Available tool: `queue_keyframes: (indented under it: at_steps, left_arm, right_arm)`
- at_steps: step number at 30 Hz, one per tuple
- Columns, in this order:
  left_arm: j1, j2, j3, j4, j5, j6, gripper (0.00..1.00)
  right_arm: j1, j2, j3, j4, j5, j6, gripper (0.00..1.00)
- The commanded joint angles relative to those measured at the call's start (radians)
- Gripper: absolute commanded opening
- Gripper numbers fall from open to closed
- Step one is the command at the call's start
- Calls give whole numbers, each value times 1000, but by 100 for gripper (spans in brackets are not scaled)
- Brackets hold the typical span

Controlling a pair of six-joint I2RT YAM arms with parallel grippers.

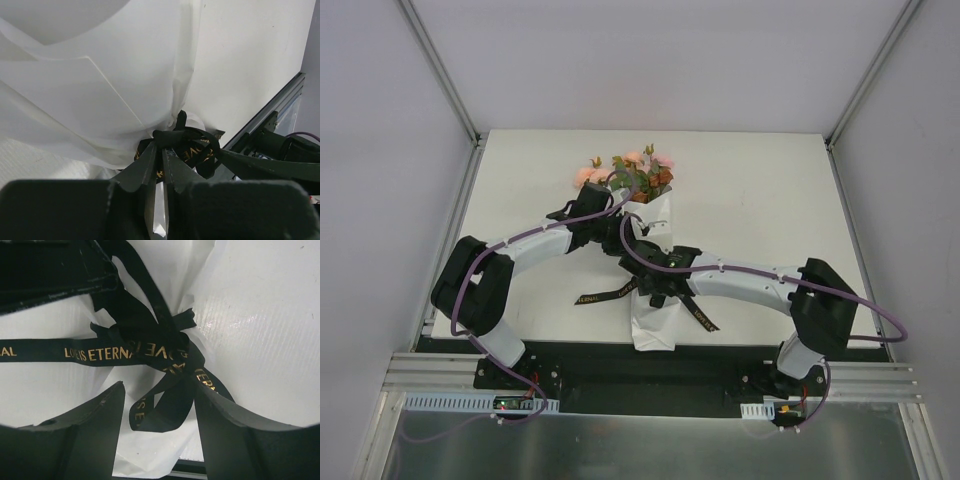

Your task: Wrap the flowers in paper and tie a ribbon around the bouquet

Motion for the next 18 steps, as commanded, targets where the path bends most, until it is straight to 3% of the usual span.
queue_keyframes:
  at_steps: [1,3,7,14,17,18]
  left_arm:
    - [-2,-38,0,0,-8,13,15]
    - [-2,-57,-11,2,-20,13,35]
    - [-5,-94,-37,0,-46,28,45]
    - [-16,-85,-42,0,-54,32,47]
    - [-31,-68,-34,-1,-69,21,48]
    - [-36,-65,-31,0,-74,10,48]
  right_arm:
    - [2,35,55,-53,55,35,59]
    - [2,33,49,-49,63,43,57]
    - [-2,24,27,-27,61,46,54]
    - [-13,27,9,31,43,20,54]
    - [-15,36,13,33,41,18,51]
    - [-15,36,10,34,41,18,45]
